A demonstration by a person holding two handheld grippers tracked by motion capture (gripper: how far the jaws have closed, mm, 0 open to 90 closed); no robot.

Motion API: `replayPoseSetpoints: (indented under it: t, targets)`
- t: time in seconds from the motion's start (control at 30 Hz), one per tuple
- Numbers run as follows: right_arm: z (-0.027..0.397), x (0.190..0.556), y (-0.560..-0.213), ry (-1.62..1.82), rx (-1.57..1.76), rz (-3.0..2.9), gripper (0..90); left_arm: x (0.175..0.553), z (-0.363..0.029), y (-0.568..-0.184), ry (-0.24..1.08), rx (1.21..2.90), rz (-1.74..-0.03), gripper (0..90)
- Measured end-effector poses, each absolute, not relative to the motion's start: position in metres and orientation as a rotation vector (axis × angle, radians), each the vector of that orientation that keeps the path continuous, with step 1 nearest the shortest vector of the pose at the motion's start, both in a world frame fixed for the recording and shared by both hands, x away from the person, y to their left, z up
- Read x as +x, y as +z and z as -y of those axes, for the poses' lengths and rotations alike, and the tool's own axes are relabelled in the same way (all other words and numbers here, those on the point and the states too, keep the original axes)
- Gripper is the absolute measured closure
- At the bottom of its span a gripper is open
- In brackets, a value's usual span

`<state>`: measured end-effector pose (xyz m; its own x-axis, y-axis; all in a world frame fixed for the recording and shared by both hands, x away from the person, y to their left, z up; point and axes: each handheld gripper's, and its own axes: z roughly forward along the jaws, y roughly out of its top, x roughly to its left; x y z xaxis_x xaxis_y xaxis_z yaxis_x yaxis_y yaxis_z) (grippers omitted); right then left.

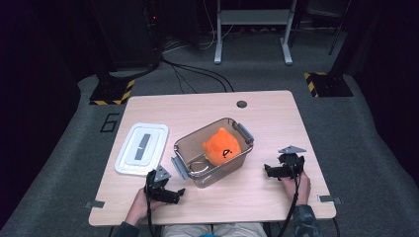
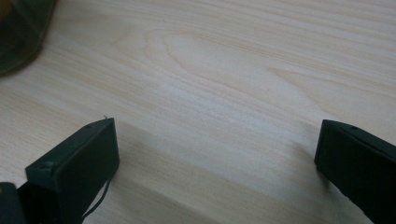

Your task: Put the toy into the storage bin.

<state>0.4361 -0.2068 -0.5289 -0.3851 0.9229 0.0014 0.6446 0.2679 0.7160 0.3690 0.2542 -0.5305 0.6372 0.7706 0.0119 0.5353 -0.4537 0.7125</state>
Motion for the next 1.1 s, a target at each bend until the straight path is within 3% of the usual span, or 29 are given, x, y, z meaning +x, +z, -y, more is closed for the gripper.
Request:
replayPoseSetpoints:
  t: [0.37, 1.1]
  targets:
    - [0.206, 0.437, -0.529, 0.901, 1.395, -2.148, 0.0, 0.369, -0.266, -0.529, 0.417, 2.134, -1.046, 0.0]
    - [0.206, 0.437, -0.529, 0.902, 1.396, -2.146, 0.0, 0.391, -0.310, -0.491, 0.511, 2.032, -1.140, 2.0]
